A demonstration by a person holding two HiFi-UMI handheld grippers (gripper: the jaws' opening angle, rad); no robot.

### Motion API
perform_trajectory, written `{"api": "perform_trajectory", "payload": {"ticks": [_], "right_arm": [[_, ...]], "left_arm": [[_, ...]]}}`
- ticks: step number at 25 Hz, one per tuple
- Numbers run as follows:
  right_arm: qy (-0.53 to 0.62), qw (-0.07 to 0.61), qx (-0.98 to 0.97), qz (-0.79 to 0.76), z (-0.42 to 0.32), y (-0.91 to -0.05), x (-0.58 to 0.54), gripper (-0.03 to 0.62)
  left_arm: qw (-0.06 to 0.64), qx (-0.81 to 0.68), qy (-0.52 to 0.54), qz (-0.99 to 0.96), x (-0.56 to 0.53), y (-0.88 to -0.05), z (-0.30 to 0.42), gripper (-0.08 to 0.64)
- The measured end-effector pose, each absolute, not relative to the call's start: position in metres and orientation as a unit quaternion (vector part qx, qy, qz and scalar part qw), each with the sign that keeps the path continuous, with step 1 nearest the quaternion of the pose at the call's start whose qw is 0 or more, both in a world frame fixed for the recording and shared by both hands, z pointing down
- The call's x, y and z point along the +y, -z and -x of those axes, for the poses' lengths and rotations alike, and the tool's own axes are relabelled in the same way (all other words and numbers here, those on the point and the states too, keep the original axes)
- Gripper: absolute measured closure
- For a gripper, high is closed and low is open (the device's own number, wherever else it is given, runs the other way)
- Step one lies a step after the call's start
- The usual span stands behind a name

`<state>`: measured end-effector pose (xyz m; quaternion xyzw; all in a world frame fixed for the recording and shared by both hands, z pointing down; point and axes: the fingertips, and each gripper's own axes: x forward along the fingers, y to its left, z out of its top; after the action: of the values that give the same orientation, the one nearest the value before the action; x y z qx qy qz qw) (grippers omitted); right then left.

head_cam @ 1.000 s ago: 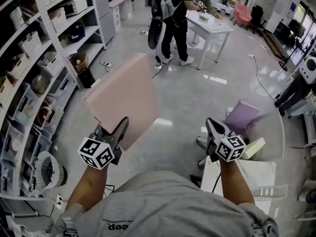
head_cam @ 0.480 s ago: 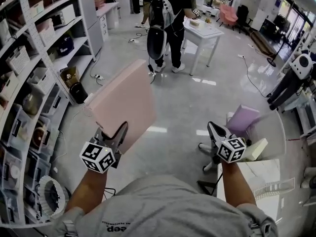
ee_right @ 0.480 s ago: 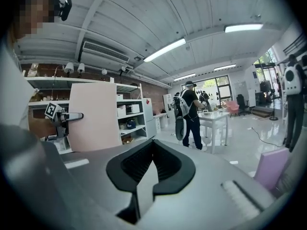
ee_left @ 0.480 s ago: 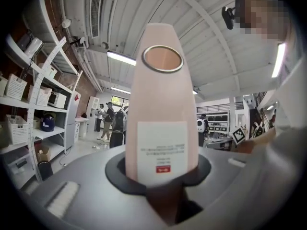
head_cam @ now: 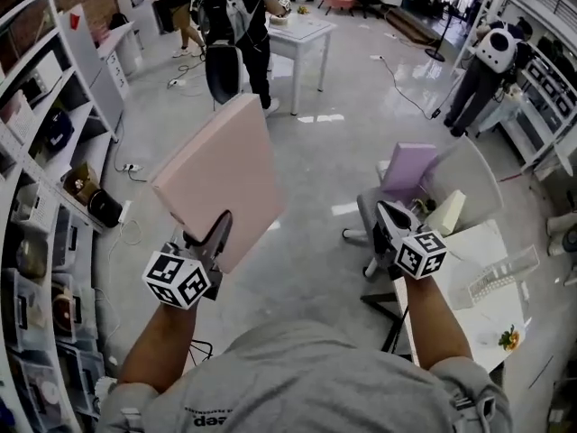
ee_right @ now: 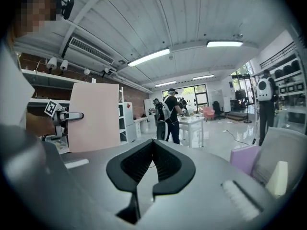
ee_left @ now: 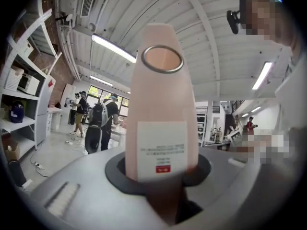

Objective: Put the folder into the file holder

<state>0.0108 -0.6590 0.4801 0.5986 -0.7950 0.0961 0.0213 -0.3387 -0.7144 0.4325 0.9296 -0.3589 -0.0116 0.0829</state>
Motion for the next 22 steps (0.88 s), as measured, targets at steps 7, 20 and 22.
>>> {"api": "perform_trajectory", "payload": {"ticks": [7,20,22], "right_arm": [[-0.102,0.010,-0.730,-0.676,-0.155,-0.469,-0.515,0.588],[-0.115,-0.018,-0.568,-0.815,-0.425,-0.377,-0.085,0.588],[-0.118,-0.023,-0.540,-0.833,-0.450,-0.383,-0.046,0.588]], "left_arm": [[0.090,-0.256,0.011,-0.962,-0.646,-0.410,0.161,0.373],[0.089,-0.039,-0.012,-0.995,-0.316,-0.300,-0.222,0.374],[0.088,-0.006,-0.015,-0.996,-0.287,-0.303,-0.267,0.374]]}}
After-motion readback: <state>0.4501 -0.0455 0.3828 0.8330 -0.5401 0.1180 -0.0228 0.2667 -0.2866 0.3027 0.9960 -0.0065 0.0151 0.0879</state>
